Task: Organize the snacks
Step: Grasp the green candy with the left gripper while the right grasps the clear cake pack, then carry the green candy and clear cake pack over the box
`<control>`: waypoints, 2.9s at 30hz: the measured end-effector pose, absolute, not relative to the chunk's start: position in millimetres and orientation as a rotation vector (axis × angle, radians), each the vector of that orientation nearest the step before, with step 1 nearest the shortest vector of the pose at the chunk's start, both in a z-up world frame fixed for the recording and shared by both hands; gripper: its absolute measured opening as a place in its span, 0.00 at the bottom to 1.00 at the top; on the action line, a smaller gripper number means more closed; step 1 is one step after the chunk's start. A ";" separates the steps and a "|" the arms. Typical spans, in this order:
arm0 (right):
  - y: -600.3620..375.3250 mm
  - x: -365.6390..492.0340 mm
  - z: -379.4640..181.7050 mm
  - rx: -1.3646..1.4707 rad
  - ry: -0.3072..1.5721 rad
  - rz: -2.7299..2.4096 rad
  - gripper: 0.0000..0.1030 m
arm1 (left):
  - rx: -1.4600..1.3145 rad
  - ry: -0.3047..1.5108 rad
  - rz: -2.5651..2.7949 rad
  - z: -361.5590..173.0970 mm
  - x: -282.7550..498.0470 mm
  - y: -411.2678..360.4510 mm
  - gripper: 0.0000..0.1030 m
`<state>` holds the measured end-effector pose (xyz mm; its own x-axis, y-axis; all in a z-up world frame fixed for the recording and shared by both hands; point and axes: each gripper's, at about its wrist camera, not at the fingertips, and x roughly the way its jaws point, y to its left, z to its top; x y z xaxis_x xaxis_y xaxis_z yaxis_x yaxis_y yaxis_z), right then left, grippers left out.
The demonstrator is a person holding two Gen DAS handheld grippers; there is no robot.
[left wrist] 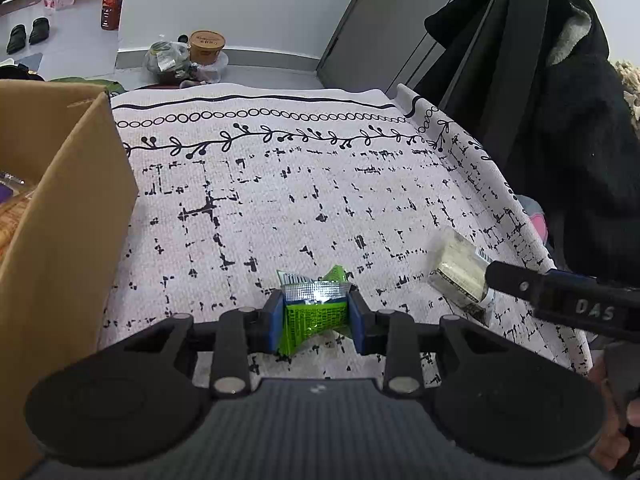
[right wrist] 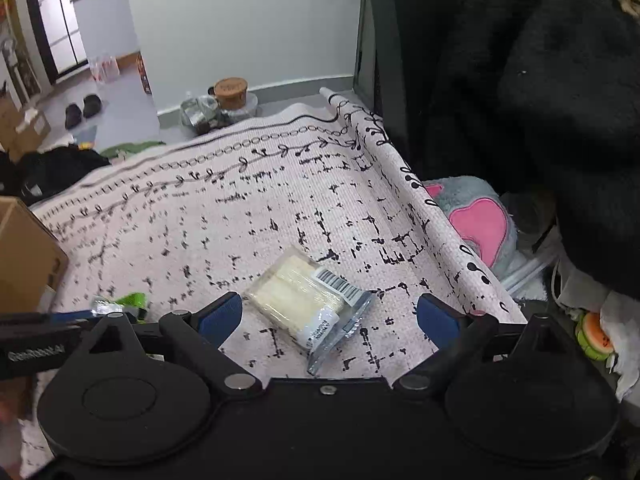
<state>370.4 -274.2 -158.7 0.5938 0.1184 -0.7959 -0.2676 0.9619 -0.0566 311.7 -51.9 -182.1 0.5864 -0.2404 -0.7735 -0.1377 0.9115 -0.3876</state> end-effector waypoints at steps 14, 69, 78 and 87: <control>-264.9 388.5 -179.4 -0.215 0.917 0.231 0.92 | -0.483 0.957 -0.057 -194.3 320.8 -42.2 0.31; -275.2 321.6 -115.1 0.039 0.919 0.123 0.45 | -0.389 0.902 -0.136 -135.4 287.2 -62.6 0.31; -273.4 294.0 -91.1 0.136 0.849 0.137 0.45 | -0.362 0.911 -0.142 -114.1 267.1 -59.1 0.32; -268.1 273.4 -72.6 0.175 0.782 0.185 0.45 | -0.342 0.888 -0.119 -91.4 251.5 -52.9 0.31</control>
